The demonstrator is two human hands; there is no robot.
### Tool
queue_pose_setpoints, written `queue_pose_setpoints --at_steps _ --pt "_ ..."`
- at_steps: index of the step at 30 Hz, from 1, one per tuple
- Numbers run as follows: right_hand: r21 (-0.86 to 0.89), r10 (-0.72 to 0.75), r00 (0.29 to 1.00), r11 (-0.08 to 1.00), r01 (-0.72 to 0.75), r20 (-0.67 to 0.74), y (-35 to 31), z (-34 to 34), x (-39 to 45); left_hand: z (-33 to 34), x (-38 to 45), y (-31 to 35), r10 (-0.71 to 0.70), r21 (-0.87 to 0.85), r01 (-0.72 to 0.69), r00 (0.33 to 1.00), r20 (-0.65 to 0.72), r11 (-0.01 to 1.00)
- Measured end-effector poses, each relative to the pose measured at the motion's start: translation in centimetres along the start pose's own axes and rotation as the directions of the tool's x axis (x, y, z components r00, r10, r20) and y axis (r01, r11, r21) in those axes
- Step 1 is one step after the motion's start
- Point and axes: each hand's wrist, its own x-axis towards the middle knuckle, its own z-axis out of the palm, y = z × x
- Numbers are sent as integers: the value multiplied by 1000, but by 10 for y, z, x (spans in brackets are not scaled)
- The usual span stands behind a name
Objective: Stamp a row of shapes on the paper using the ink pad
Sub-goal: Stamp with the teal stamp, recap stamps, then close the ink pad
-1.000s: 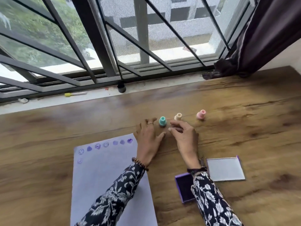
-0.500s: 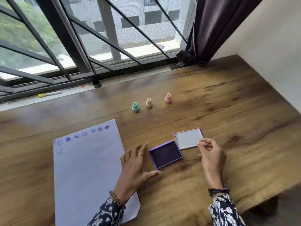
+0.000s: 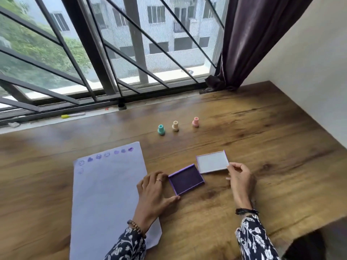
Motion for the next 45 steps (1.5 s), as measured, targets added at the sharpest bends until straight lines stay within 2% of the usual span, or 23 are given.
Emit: queue_pose_setpoints --at_steps 3,5,6,8,10,12,14,17,18,21,23,26,31,37,45 --pt "26 -107 993 994 106 45 -22 -2 -15 -3 -3 -2 -27 19 27 999 -22 999" --pt "-48 -325 945 944 326 39 -36 -3 -31 -3 -4 -2 -37 11 37 999 -28 999" --pt "-117 -476 877 869 481 70 -41 -4 -41 -2 -5 -2 -38 4 39 999 -30 999" --pt "-225 -697 681 643 732 223 -42 -3 -63 -2 -6 -3 -38 -13 38 999 -32 999" --pt "-296 -751 536 449 843 387 -31 -1 -82 -3 -6 -4 -40 -37 39 999 -28 999" --pt "-314 -731 457 337 887 506 -15 1 -96 -4 -5 -6 -33 -57 32 999 -20 998" --pt "-300 -688 433 312 901 582 -1 4 -103 -5 -5 -8 -20 -52 19 1000 -13 998" --pt "-270 -662 456 370 889 594 5 8 -103 -9 -5 -11 -14 -58 13 1000 -6 998" --pt "-268 -652 501 429 863 570 4 9 -102 -10 -4 -12 -14 -64 14 1000 -4 998" --pt "-336 -523 724 652 680 450 -5 14 -96 -13 -4 -11 -21 -91 21 1000 1 996" --pt "-403 -374 801 716 569 467 -7 19 -88 -14 -4 -9 -37 -126 35 999 -7 991" --pt "-434 -232 813 750 500 535 -10 25 -82 -15 -5 -8 -44 -145 41 999 -20 989" --pt "-503 -245 832 700 507 498 -10 28 -85 -14 -5 -6 -54 -141 52 999 -8 989" --pt "-491 -365 846 695 526 389 2 25 -107 -13 -4 -8 -57 -142 54 998 -19 988" --pt "-551 -314 860 667 502 402 0 25 -111 -10 -4 -11 -57 -142 54 998 -15 988"
